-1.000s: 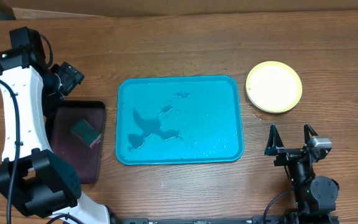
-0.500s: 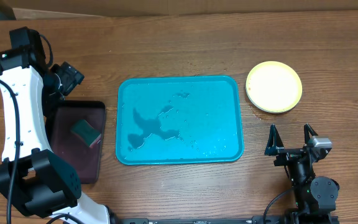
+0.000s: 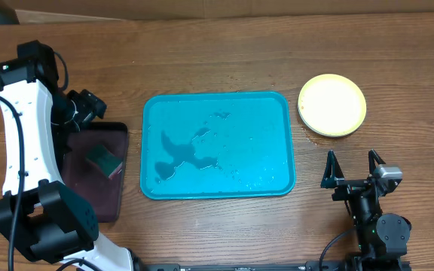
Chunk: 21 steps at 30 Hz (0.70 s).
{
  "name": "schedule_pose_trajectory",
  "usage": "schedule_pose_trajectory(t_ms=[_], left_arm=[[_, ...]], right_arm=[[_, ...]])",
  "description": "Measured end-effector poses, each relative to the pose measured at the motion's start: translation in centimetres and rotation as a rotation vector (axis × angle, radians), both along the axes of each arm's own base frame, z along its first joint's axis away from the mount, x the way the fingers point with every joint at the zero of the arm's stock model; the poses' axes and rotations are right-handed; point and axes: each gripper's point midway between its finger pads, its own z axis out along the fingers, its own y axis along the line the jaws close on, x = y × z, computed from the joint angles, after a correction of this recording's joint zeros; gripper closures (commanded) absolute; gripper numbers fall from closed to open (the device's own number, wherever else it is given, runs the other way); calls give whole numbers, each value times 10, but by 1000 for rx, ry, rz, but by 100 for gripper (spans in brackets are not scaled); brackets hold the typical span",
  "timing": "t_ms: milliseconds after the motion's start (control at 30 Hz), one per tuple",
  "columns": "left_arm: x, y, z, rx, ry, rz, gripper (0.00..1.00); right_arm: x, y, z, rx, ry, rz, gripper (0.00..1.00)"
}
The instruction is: Clean dirty plates on tray and stack at the side
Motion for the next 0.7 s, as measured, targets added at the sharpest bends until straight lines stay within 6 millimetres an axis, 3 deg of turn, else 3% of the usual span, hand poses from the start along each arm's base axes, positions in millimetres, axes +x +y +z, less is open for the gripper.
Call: schedule_pose_trajectory(t_ms=[200, 400, 567, 700], left_arm=[[32, -26, 5, 49, -135, -154, 0], [54, -82, 37, 127, -409, -426, 0], [41, -119, 45, 181, -544, -658, 0], [19, -129, 22, 199, -520, -791, 0]], right_arm=[[0, 0, 0, 0, 0, 0, 0], [0, 0, 0, 0, 0, 0, 0], [0, 0, 0, 0, 1, 0, 0], [0, 0, 0, 0, 0, 0, 0]])
